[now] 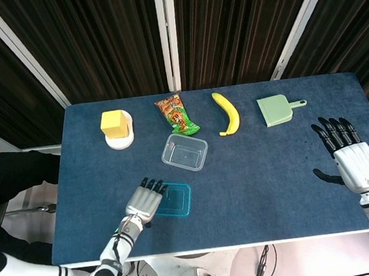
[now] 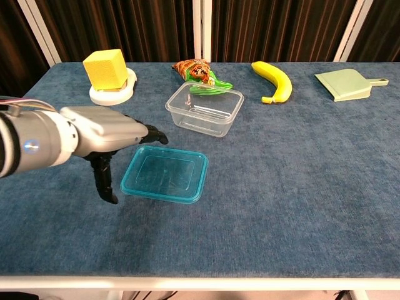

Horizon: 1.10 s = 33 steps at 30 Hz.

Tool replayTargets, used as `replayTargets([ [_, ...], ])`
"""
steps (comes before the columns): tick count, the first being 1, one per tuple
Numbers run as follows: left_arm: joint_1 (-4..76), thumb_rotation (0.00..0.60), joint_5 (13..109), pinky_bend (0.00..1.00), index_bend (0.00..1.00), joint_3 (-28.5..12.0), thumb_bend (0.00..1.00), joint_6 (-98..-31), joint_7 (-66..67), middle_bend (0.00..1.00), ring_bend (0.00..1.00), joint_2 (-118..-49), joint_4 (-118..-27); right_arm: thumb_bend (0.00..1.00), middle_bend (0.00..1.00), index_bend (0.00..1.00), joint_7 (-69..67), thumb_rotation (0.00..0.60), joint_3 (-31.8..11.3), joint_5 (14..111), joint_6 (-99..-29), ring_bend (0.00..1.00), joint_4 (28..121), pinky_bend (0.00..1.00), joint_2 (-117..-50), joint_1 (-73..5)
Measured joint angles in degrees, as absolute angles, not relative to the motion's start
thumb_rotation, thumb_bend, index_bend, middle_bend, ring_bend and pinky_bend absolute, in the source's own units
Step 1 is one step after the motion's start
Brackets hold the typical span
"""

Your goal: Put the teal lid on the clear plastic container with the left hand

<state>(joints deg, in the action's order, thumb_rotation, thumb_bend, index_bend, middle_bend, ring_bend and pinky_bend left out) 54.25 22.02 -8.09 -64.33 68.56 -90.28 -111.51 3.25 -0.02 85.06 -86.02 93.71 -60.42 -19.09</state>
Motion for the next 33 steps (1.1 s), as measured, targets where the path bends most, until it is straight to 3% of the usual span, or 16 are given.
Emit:
replayTargets([
  [6,60.66,0.600,12.67,0.02,0.00,-10.72,0.00,-70.76,72.97,0.00,0.00,-95.90,-108.61,0.07,0.00,0.00,1.13,0.600,-0.39,85.88,-86.75,0.00,92.30,0.00,-60.66,-17.27],
  [24,65.51,0.600,3.44,0.04,0.02,-12.85,0.00,-72.23,72.57,0.00,0.00,-101.72,-99.64,0.07,0.00,0.00,-3.10,0.600,-1.87,86.98,-85.46,0.00,88.87,0.00,-61.53,-14.63],
  [33,66.88,0.600,1.65,0.05,0.17,-13.05,0.08,-72.10,73.38,0.00,0.00,-102.08,-99.53,0.07,0.00,0.00,-4.46,0.600,-2.60,87.26,-85.08,0.00,87.97,0.00,-61.63,-13.87],
])
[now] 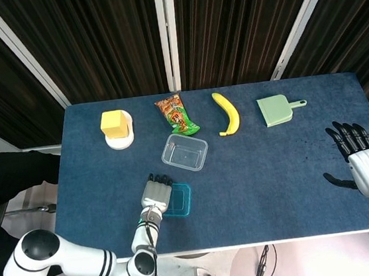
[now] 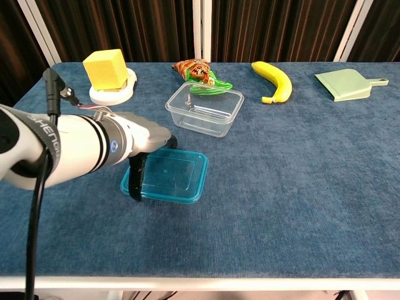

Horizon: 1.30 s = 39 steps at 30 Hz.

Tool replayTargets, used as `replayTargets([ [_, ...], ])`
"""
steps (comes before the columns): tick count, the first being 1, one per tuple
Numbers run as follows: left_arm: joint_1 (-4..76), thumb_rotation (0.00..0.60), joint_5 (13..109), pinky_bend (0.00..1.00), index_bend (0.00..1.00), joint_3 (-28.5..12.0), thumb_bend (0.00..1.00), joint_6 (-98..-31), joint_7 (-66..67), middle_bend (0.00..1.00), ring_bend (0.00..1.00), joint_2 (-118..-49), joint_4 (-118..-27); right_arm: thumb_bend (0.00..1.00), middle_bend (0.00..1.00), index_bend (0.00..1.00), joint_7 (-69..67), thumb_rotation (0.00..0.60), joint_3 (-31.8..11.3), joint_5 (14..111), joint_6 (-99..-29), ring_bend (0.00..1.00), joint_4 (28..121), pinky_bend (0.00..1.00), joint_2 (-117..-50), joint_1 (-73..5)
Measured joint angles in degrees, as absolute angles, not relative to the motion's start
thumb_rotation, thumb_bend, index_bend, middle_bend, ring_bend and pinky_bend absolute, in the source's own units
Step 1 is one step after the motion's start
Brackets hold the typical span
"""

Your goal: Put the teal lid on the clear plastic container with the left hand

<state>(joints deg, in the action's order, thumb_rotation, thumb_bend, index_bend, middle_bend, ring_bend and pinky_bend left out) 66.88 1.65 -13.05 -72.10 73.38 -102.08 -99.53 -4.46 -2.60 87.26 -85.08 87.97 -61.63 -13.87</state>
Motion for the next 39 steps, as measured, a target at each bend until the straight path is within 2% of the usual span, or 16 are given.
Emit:
replayTargets([
  [5,66.56,0.600,4.01,0.10,0.29,-12.43,0.13,-72.04,71.91,0.08,0.00,-102.03,-99.90,0.07,0.00,0.00,-5.03,0.600,-2.87,87.38,-84.95,0.00,87.50,0.00,-61.83,-13.40],
  [10,65.70,0.600,8.11,0.14,0.31,-10.89,0.16,-71.52,69.83,0.13,0.02,-100.94,-101.61,0.07,0.00,0.00,-5.08,0.600,-3.10,87.73,-85.17,0.00,87.54,0.00,-61.81,-12.94],
  [21,62.21,0.600,21.11,0.17,0.31,-7.92,0.17,-68.62,62.92,0.17,0.05,-87.62,-112.49,0.07,0.00,0.00,-4.01,0.600,-3.41,88.84,-86.36,0.00,88.89,0.00,-60.99,-11.73],
  [25,62.27,0.600,26.38,0.14,0.31,-7.94,0.18,-64.78,60.48,0.19,0.05,-82.64,-113.32,0.07,0.00,0.00,-3.45,0.600,-3.43,89.25,-87.01,0.00,90.00,0.00,-60.37,-11.14],
  [31,66.16,0.600,28.06,0.13,0.31,-9.26,0.20,-54.60,58.50,0.19,0.05,-80.70,-106.44,0.07,0.00,0.00,-2.41,0.600,-3.28,89.13,-88.28,0.00,91.56,0.00,-59.47,-9.44],
  [39,74.95,0.600,26.93,0.12,0.30,-9.96,0.23,-40.15,55.75,0.19,0.05,-83.73,-87.65,0.07,0.00,0.00,-0.71,0.600,-3.11,87.68,-88.69,0.00,92.79,0.00,-59.56,-7.59],
])
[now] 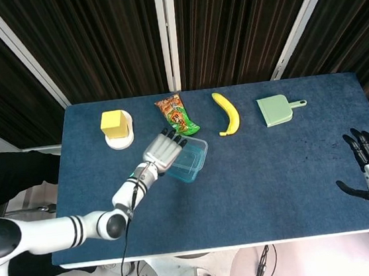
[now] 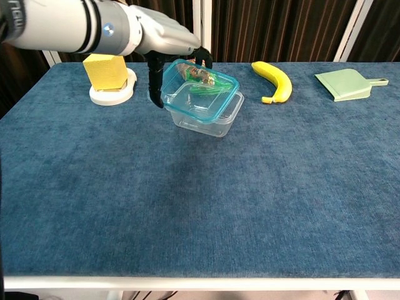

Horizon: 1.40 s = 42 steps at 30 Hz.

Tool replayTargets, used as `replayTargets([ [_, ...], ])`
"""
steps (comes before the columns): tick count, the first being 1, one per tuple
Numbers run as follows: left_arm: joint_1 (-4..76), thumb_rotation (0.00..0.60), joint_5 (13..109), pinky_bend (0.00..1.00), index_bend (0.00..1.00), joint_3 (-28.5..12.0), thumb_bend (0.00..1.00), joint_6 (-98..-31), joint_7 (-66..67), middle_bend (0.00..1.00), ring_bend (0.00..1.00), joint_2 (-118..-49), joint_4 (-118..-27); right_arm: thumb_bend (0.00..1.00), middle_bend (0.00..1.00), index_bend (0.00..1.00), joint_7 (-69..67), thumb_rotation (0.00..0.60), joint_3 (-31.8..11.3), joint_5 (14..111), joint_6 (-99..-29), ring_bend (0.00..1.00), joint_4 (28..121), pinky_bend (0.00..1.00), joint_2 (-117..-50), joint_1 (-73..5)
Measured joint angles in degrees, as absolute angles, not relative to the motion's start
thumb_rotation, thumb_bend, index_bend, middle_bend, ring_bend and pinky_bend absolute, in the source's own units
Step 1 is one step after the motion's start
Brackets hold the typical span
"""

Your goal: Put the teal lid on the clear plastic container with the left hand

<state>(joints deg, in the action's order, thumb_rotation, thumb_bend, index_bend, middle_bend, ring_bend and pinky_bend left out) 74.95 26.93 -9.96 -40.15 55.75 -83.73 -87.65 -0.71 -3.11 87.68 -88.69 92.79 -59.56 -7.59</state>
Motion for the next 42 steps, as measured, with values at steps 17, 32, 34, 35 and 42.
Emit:
replayTargets([
  [17,90.32,0.600,13.97,0.10,0.30,-0.42,0.23,-24.14,45.40,0.19,0.05,-91.77,-65.08,0.07,0.00,0.00,1.11,0.600,-4.18,86.08,-86.63,0.00,94.18,0.00,-59.49,-7.37],
  [32,96.98,0.600,8.99,0.10,0.29,9.28,0.23,-20.94,38.06,0.19,0.05,-93.58,-60.83,0.07,0.00,0.00,0.75,0.600,-4.88,85.33,-85.14,0.00,93.51,0.00,-59.90,-7.64],
  [34,97.45,0.600,8.76,0.10,0.29,10.05,0.23,-20.58,37.17,0.19,0.05,-93.72,-60.36,0.07,0.00,0.00,0.63,0.600,-4.95,85.31,-85.24,0.00,93.49,0.00,-59.82,-7.53],
  [35,97.76,0.600,8.62,0.10,0.29,10.49,0.23,-20.36,36.55,0.19,0.05,-93.80,-60.12,0.07,0.00,0.00,0.58,0.600,-4.98,85.33,-85.30,0.00,93.48,0.00,-59.81,-7.48],
  [42,99.90,0.600,7.34,0.10,0.28,13.22,0.23,-18.94,33.24,0.18,0.05,-94.52,-59.18,0.07,0.00,0.00,0.28,0.600,-5.06,85.36,-85.16,0.00,93.12,0.00,-60.05,-7.37],
])
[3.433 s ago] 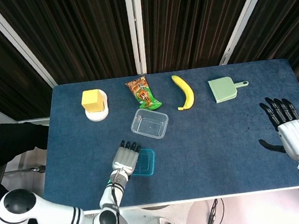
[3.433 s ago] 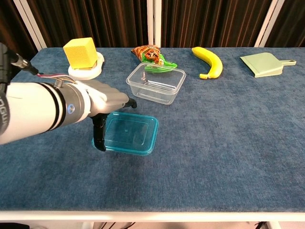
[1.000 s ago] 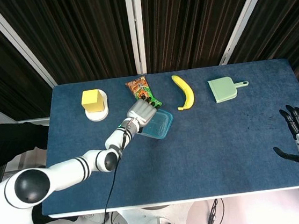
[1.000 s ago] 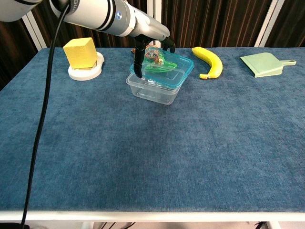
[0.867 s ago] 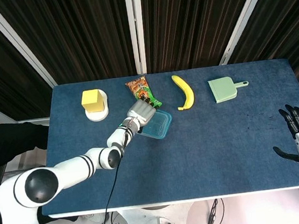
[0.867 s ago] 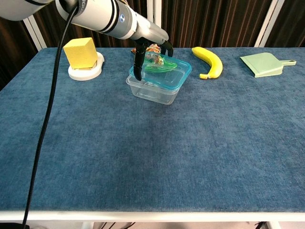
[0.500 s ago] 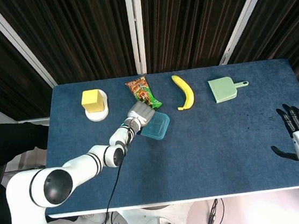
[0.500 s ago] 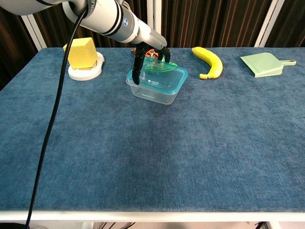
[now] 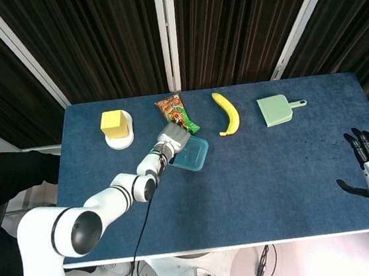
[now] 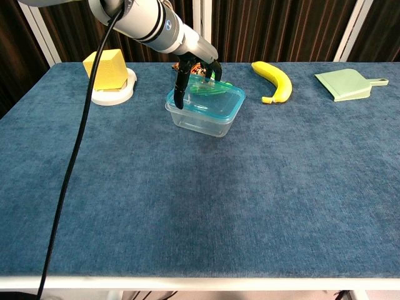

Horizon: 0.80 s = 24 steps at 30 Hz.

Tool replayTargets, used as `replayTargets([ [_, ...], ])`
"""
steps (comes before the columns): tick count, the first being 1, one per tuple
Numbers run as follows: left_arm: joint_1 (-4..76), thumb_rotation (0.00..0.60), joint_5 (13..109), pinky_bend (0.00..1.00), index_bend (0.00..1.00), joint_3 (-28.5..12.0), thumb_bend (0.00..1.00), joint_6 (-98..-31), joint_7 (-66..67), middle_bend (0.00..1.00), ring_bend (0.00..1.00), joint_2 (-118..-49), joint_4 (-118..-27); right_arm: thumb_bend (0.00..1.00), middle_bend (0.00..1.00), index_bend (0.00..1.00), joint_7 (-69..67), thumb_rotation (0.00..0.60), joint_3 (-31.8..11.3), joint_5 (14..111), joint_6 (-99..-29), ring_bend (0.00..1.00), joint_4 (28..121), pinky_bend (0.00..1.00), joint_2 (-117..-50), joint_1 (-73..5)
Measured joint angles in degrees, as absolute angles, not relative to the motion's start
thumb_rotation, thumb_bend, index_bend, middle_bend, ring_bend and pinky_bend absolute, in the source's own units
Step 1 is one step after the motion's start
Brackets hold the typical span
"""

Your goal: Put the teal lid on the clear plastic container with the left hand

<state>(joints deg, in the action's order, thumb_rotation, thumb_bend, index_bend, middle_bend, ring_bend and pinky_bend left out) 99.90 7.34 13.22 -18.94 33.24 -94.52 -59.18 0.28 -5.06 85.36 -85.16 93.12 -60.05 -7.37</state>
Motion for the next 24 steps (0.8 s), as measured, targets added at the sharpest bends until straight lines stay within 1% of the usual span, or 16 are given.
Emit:
replayTargets([
  [10,103.13,0.600,5.17,0.10,0.26,17.85,0.23,-17.74,28.77,0.17,0.05,-96.12,-57.59,0.07,0.00,0.00,-0.05,0.600,-5.21,85.35,-85.04,0.00,92.88,0.00,-59.98,-7.19],
  [14,104.53,0.600,4.11,0.11,0.16,20.06,0.23,-17.39,27.41,0.12,0.03,-96.39,-57.79,0.07,0.00,0.00,-0.16,0.600,-5.27,85.35,-84.97,0.00,92.82,0.00,-59.97,-7.16],
  [19,106.90,0.600,1.96,0.11,0.08,23.15,0.21,-16.71,25.43,0.08,0.01,-96.62,-58.63,0.07,0.00,0.00,-0.41,0.600,-5.26,85.57,-85.02,0.00,92.66,0.00,-60.16,-7.11],
  [22,107.94,0.600,1.26,0.11,0.02,24.63,0.17,-16.92,24.13,0.04,0.00,-97.04,-58.98,0.07,0.00,0.00,-0.48,0.600,-5.25,85.66,-85.10,0.00,92.59,0.00,-60.22,-7.02],
  [24,108.50,0.600,0.79,0.10,0.00,25.35,0.15,-17.27,23.27,0.01,0.00,-97.29,-59.23,0.07,0.00,0.00,-0.53,0.600,-5.25,85.75,-85.28,0.00,92.58,0.00,-60.20,-6.93],
])
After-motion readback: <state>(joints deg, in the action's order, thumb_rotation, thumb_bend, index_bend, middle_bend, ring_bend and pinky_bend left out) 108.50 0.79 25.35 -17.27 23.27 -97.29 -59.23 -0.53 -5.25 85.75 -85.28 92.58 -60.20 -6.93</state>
